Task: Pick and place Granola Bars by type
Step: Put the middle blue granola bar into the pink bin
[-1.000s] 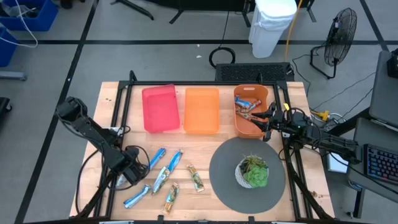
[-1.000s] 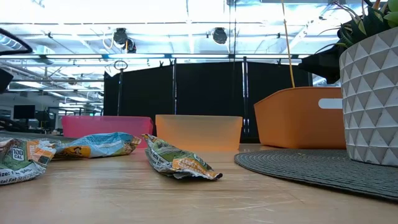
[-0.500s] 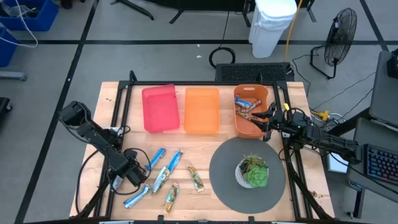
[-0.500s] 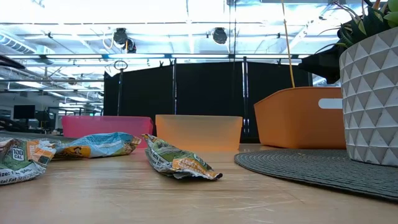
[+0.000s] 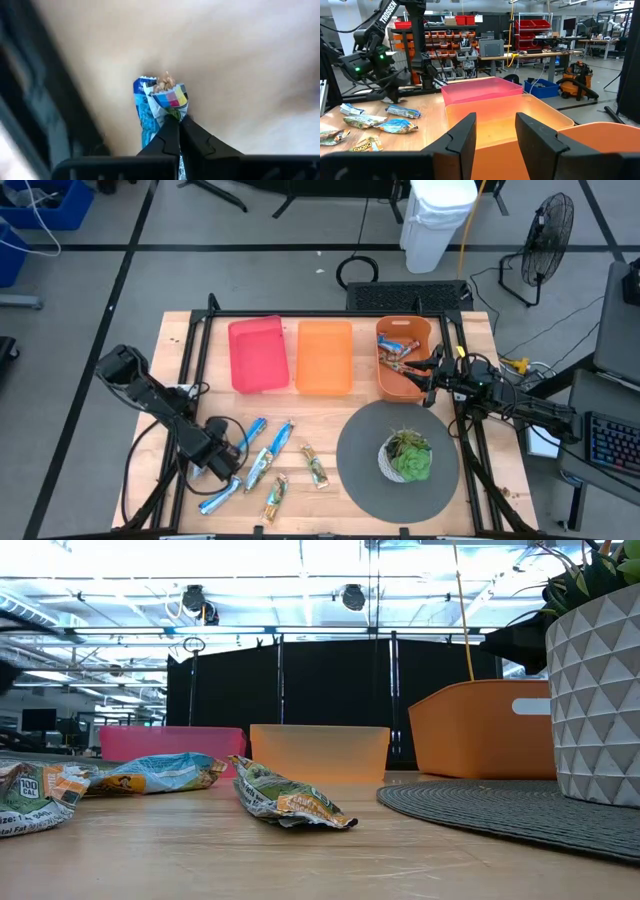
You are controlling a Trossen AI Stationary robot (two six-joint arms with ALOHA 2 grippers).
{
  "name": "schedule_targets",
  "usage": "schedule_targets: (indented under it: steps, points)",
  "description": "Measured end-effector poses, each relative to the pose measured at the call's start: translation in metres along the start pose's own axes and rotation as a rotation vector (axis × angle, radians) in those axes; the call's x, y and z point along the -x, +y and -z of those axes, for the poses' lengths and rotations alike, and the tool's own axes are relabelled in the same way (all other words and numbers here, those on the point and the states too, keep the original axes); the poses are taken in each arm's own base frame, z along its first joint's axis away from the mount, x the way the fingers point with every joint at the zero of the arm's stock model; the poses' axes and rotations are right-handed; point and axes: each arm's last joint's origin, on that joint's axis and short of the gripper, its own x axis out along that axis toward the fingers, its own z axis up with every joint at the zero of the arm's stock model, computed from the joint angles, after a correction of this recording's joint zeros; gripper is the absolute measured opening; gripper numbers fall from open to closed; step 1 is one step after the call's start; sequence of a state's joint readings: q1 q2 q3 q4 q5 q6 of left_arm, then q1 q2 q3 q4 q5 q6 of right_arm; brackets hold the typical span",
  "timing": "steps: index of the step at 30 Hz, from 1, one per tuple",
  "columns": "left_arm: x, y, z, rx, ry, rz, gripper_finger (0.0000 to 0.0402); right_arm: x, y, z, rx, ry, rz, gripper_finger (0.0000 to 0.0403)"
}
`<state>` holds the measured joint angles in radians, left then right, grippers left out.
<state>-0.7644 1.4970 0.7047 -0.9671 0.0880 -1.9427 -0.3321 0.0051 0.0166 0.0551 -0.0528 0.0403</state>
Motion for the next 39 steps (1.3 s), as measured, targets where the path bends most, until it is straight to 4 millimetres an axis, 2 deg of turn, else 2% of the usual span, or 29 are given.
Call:
schedule_targets:
  steps: [9, 18, 26, 31, 35, 39]
  points:
    - [0.047, -0.016, -0.012, -0.079, -0.294, 0.085, 0.0002, 0.000, 0.000, 0.000, 0.000, 0.000, 0.000, 0.0128]
    - [0.097, -0.022, -0.033, -0.180, -0.629, 0.078, 0.0001, 0.000, 0.000, 0.000, 0.000, -0.001, 0.000, 0.0128]
    - [0.118, -0.020, -0.058, -0.231, -0.914, 0.047, 0.0002, 0.000, 0.000, 0.000, 0.000, 0.000, 0.000, 0.0128]
    - [0.129, -0.007, -0.070, -0.232, -1.033, 0.045, 0.0001, 0.000, 0.000, 0.000, 0.000, 0.000, 0.000, 0.0128]
    - [0.129, 0.018, -0.078, -0.191, -1.111, 0.076, 0.0002, 0.000, 0.000, 0.000, 0.000, 0.000, 0.000, 0.0128]
    - [0.119, 0.046, -0.084, -0.130, -1.161, 0.161, 0.0002, 0.000, 0.000, 0.000, 0.000, 0.000, 0.000, 0.0128]
